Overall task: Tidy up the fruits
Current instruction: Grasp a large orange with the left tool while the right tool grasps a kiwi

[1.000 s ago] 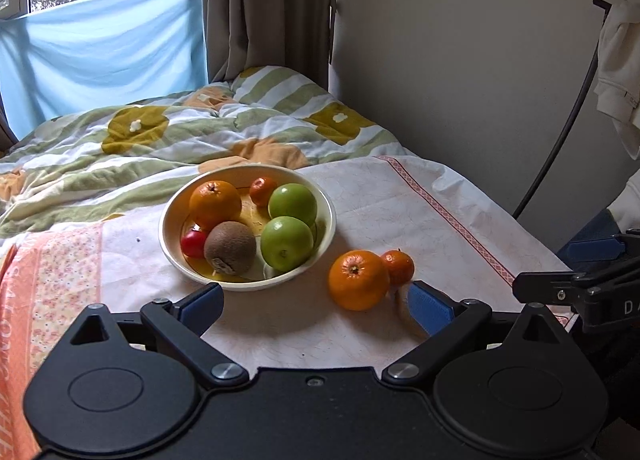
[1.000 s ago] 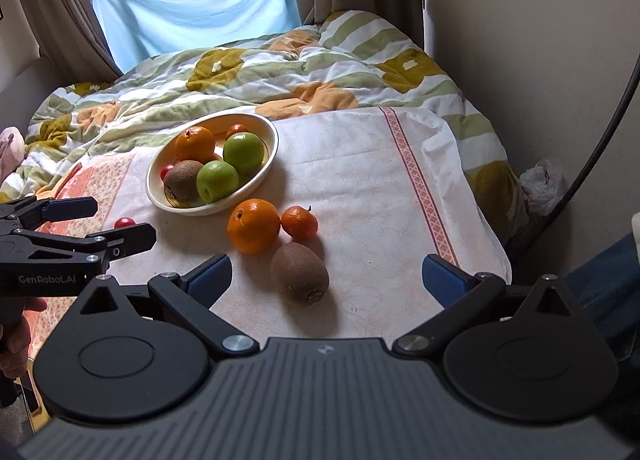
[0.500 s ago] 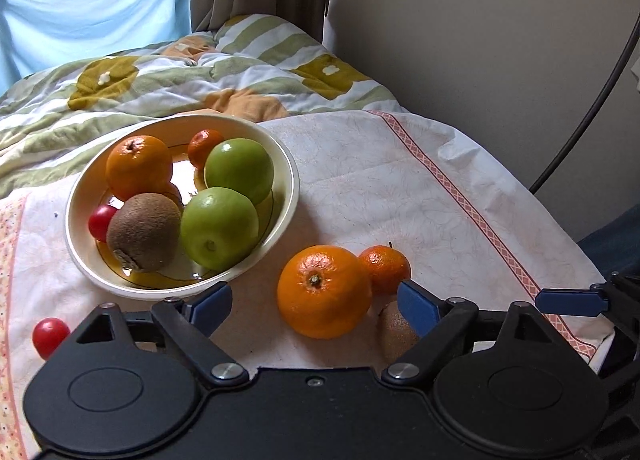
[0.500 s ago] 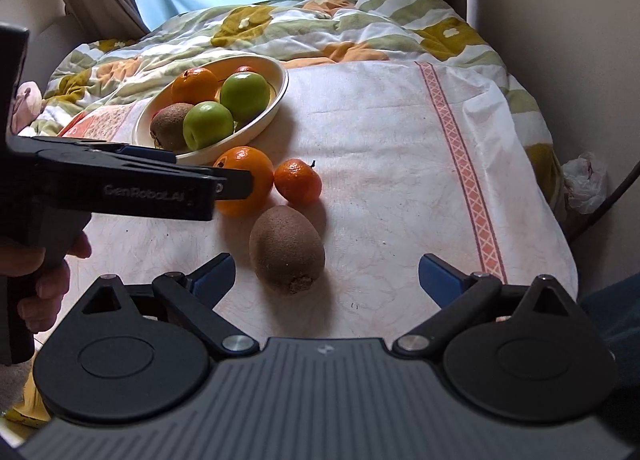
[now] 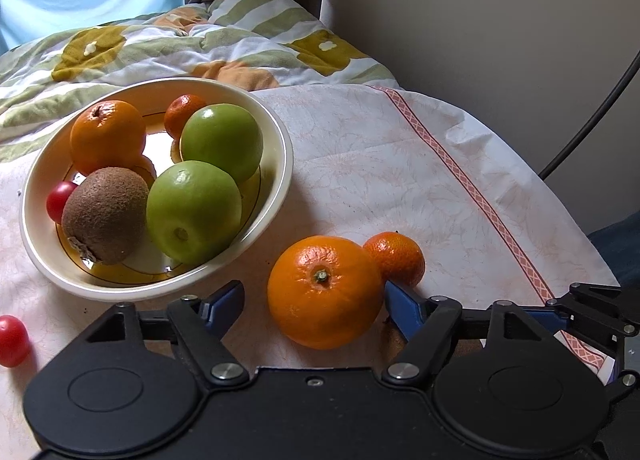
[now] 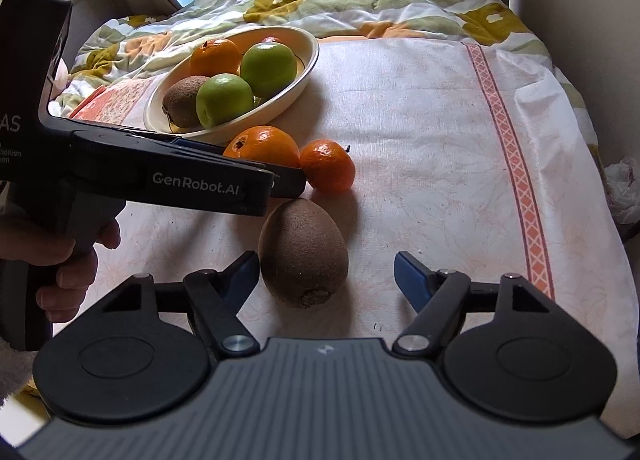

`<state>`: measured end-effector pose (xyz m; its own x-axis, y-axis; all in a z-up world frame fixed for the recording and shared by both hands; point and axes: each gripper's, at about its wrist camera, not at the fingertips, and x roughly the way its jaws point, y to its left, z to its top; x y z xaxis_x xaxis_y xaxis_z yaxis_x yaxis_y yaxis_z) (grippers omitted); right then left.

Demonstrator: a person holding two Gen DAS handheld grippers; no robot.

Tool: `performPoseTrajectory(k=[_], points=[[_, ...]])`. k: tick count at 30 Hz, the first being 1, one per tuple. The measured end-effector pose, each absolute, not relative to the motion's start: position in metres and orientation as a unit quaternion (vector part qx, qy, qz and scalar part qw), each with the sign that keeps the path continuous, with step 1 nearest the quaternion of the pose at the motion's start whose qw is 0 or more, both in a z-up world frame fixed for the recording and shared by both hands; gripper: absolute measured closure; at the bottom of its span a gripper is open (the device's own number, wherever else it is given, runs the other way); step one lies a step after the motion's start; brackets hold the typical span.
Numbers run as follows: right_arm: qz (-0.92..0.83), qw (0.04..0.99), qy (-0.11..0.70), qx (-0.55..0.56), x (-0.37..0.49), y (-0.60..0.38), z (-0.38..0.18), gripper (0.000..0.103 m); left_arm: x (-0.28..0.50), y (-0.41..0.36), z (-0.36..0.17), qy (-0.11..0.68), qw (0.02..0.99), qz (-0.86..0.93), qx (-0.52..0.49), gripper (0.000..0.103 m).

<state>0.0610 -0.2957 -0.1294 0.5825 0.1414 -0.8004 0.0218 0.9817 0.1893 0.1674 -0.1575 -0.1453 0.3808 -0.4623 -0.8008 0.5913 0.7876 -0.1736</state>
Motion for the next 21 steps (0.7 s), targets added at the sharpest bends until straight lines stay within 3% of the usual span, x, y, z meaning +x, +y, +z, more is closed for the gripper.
performPoseTrajectory(k=[5,21], points=[[0.043,0.885,0.456,0.086,0.063,-0.294,-0.129,0.017,0.168,-0.164,-0.147,0.457,0.823,-0.330,0.075,0.037],[0.053,0.884,0.457,0.079,0.064,-0.291,-0.128,0.023,0.153,-0.149,-0.134,0.445,0.837,-0.306,0.091,0.038]])
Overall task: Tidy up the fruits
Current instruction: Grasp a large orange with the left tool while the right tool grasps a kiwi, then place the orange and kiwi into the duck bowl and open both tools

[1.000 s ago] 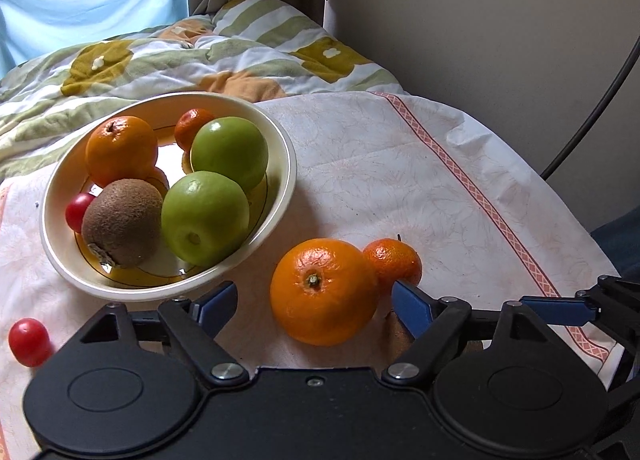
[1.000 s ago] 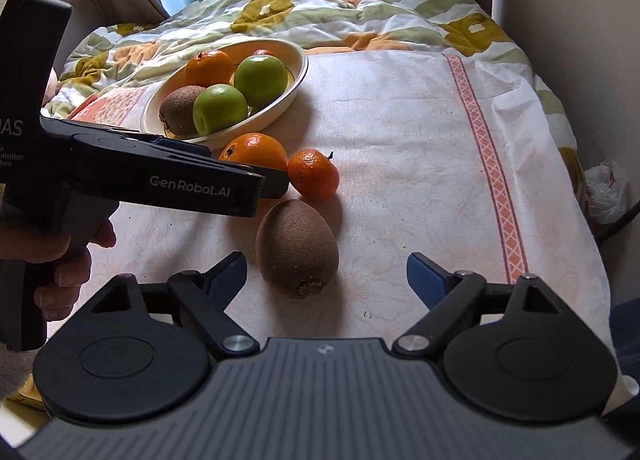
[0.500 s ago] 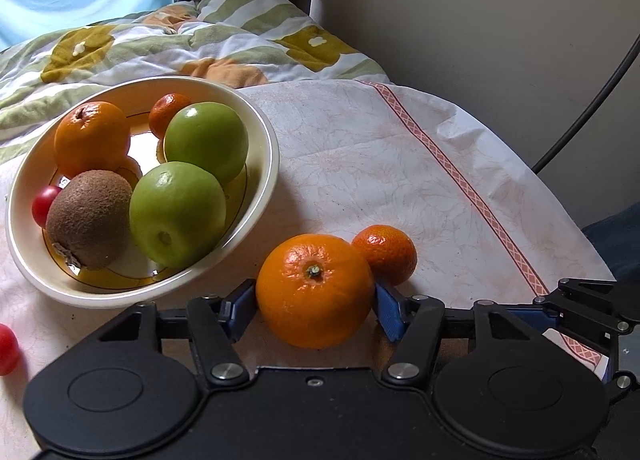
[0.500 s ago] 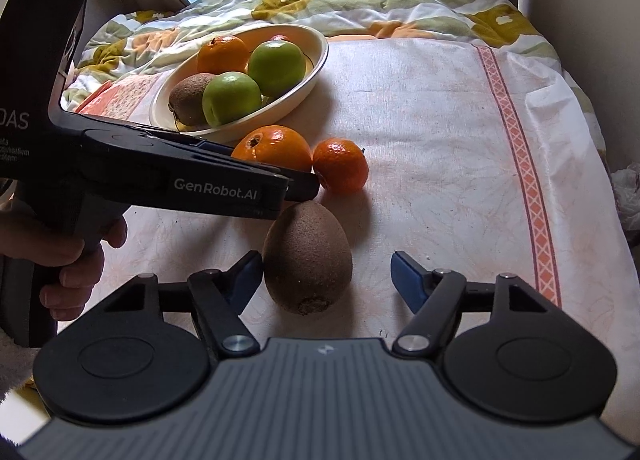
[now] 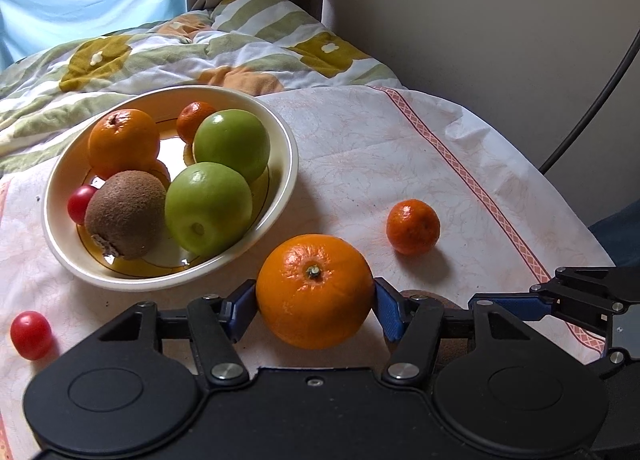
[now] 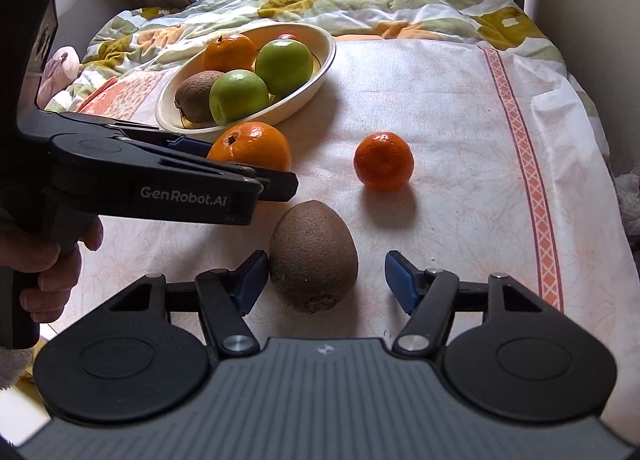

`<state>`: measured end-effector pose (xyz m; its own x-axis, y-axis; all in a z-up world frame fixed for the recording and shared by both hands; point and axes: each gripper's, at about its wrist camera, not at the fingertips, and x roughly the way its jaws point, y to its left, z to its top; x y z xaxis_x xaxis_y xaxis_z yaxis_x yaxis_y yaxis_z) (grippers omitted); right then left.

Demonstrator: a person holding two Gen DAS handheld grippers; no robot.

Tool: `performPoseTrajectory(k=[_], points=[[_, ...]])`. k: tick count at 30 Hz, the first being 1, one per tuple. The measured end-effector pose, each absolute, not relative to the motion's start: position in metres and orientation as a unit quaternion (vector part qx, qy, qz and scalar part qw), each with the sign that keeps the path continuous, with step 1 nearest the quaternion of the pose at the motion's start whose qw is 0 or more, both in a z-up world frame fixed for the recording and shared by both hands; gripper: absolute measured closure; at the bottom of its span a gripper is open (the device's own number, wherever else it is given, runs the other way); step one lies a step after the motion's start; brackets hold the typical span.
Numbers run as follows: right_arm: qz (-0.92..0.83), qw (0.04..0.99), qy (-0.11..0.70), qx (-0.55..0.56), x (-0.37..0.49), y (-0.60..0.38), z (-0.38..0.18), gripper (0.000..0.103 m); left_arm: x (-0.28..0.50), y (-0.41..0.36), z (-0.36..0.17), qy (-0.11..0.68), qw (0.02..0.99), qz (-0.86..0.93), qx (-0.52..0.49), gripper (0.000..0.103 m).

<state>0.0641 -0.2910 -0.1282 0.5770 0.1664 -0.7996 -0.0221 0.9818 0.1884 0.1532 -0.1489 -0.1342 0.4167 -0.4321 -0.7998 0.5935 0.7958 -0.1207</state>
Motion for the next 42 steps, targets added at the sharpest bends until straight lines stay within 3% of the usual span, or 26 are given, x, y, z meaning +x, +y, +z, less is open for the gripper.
performPoseTrajectory(k=[21,24,30,42], points=[[0.050,0.886,0.460,0.035,0.078,-0.271,-0.133,0.027,0.120,-0.073,-0.115,0.442,0.857,-0.251,0.077,0.038],[0.048,0.882,0.468,0.027,0.079,-0.268,-0.137,0.036,0.116,-0.066,-0.114,0.442,0.858,-0.250,0.077,0.038],[0.033,0.885,0.464,0.014,0.077,-0.262,-0.135,0.038,0.109,-0.051,-0.109,0.438,0.860,-0.249,0.078,0.038],[0.029,0.901,0.430,0.046,0.065,-0.237,-0.080,0.038,0.101,-0.017,-0.070,0.414,0.874,-0.246,0.068,0.038]])
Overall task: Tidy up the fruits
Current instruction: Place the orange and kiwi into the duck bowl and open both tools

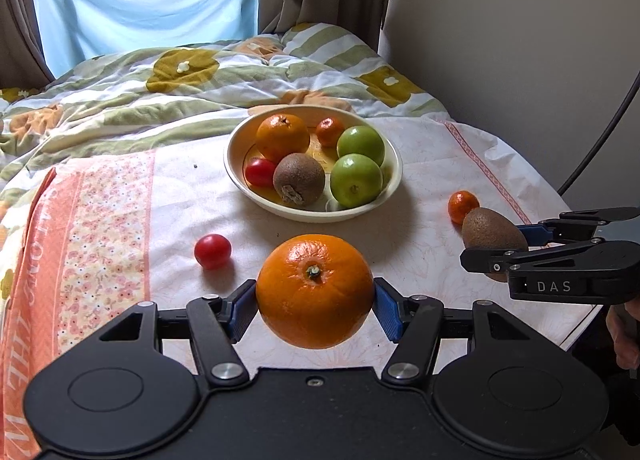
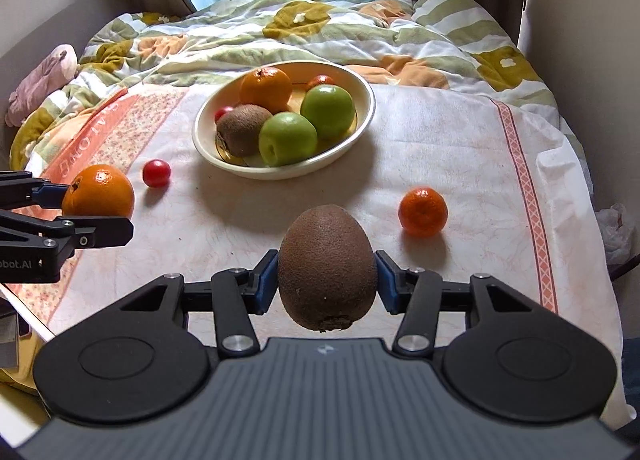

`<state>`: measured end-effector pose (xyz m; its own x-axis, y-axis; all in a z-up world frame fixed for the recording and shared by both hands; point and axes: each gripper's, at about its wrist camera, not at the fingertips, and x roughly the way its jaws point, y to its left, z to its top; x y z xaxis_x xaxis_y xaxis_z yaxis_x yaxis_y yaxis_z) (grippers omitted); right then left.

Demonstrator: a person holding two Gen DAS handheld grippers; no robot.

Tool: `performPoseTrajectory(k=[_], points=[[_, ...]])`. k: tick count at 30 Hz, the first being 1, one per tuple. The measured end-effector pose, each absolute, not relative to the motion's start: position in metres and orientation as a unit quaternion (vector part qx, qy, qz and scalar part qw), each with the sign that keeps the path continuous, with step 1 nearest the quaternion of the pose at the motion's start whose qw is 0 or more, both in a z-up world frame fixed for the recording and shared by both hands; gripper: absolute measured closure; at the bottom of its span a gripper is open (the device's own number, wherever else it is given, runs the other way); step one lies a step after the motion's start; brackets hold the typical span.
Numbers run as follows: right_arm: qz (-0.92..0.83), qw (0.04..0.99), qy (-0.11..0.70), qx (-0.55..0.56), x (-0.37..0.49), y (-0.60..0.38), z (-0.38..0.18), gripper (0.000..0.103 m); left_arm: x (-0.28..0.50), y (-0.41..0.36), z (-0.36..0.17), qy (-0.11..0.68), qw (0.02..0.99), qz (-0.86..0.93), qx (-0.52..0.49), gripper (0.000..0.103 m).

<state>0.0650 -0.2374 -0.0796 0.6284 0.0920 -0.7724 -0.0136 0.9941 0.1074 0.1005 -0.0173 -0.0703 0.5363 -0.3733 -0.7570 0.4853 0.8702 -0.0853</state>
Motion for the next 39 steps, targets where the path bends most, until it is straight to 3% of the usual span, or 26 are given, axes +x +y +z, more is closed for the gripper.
performPoseTrajectory(k=[17,39], points=[[0.057,0.921,0.378,0.072,0.126,-0.249,-0.013,0.038,0.163,-0.039,-0.023,0.358,0.899,-0.240,0.077,0.038],[0.138,0.898,0.416,0.038,0.281,-0.305,-0.043,0.038,0.252,-0.141,-0.091,0.406,0.876,-0.206,0.156,0.038]])
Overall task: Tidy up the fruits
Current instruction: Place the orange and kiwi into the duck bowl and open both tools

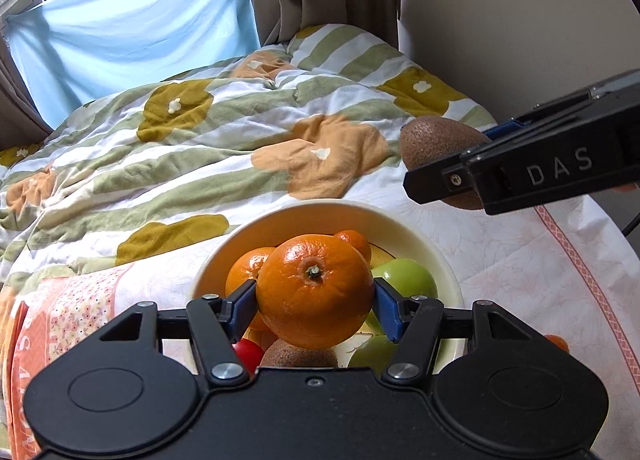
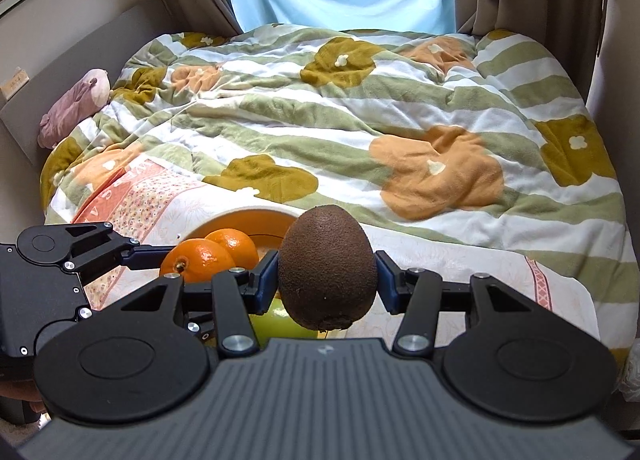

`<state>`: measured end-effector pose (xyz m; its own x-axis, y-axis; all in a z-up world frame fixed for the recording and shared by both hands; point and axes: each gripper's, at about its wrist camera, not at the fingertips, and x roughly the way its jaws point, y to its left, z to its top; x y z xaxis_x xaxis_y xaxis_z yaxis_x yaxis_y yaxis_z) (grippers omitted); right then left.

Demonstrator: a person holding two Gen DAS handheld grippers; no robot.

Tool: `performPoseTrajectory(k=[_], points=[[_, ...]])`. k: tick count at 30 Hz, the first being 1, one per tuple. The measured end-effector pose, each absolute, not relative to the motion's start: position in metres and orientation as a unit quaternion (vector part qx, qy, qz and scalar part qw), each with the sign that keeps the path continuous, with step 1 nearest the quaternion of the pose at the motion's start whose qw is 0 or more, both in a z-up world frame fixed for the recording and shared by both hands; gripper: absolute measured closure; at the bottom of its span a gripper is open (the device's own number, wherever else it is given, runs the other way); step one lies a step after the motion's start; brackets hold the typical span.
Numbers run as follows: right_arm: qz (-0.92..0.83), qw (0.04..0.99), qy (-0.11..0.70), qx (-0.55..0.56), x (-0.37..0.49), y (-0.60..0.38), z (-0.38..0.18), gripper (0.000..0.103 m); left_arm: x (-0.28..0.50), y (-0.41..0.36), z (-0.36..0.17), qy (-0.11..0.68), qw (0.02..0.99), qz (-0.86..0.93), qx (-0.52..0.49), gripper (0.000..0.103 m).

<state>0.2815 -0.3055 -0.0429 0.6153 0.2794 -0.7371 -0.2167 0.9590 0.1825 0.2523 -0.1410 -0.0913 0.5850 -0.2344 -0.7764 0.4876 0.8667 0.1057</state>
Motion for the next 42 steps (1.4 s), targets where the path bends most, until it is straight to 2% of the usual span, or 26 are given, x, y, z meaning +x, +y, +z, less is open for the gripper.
performPoseTrajectory(k=[5,7,8,9,20,35,38,41,42], points=[[0.152,0.891,0.426,0.036,0.297,-0.306,-0.052,0.038,0.253,-0.143,-0.099,0.415,0.872,-0.205,0.160,0.037],[0.156,0.889,0.429,0.035,0.302,-0.305,-0.055,0.038,0.253,-0.142,-0.096,0.413,0.874,-0.209,0.152,0.023],[0.158,0.888,0.430,0.035,0.305,-0.305,-0.056,0.038,0.252,-0.142,-0.094,0.409,0.876,-0.207,0.151,0.012],[0.160,0.888,0.431,0.034,0.307,-0.304,-0.057,0.038,0.251,-0.141,-0.092,0.405,0.878,-0.205,0.150,0.009],[0.200,0.880,0.431,0.009,0.332,-0.289,-0.053,0.038,0.247,-0.127,-0.080,0.410,0.882,-0.197,0.123,0.009],[0.248,0.848,0.469,0.022,0.372,-0.253,-0.085,0.038,0.249,-0.110,-0.082,0.421,0.884,-0.172,0.109,0.009],[0.249,0.846,0.471,0.033,0.373,-0.252,-0.088,0.034,0.249,-0.108,-0.081,0.422,0.884,-0.171,0.108,0.009],[0.258,0.840,0.472,0.063,0.376,-0.256,-0.087,0.000,0.248,-0.107,-0.080,0.422,0.884,-0.170,0.110,0.009],[0.257,0.842,0.470,0.066,0.376,-0.256,-0.087,0.000,0.248,-0.107,-0.080,0.423,0.884,-0.169,0.110,0.009]])
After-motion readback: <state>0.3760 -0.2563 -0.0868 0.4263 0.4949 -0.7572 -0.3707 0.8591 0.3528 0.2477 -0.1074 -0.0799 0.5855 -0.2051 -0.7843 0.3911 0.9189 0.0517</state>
